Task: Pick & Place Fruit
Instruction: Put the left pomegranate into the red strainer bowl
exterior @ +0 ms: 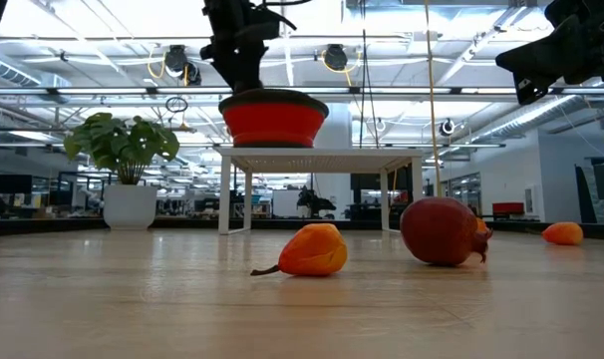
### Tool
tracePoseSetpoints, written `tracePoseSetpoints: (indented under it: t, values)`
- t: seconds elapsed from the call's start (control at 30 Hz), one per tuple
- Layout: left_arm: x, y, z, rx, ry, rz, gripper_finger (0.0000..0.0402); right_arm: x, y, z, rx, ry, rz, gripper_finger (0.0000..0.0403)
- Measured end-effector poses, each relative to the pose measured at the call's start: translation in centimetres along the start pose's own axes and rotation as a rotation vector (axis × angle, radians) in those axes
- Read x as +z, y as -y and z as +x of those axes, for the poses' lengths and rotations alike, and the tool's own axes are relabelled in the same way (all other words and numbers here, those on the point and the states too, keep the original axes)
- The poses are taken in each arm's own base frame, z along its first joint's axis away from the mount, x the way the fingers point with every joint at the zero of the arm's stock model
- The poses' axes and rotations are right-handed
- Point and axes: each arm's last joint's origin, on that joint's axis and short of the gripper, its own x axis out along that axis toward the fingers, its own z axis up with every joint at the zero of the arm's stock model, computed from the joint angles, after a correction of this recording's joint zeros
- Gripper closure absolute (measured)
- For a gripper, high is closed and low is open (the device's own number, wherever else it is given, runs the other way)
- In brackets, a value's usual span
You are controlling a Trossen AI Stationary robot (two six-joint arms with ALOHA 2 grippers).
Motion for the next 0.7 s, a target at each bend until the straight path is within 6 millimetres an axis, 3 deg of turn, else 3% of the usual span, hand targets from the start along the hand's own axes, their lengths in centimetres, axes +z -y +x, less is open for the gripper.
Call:
tracePoseSetpoints:
  t: [0.7]
  values:
    - [0.3,-1.3,0.6,-0.061,-0.026,-0.094,0.0192,0.0,0.0,0.0,0.000,0.001,0.000,0.0403]
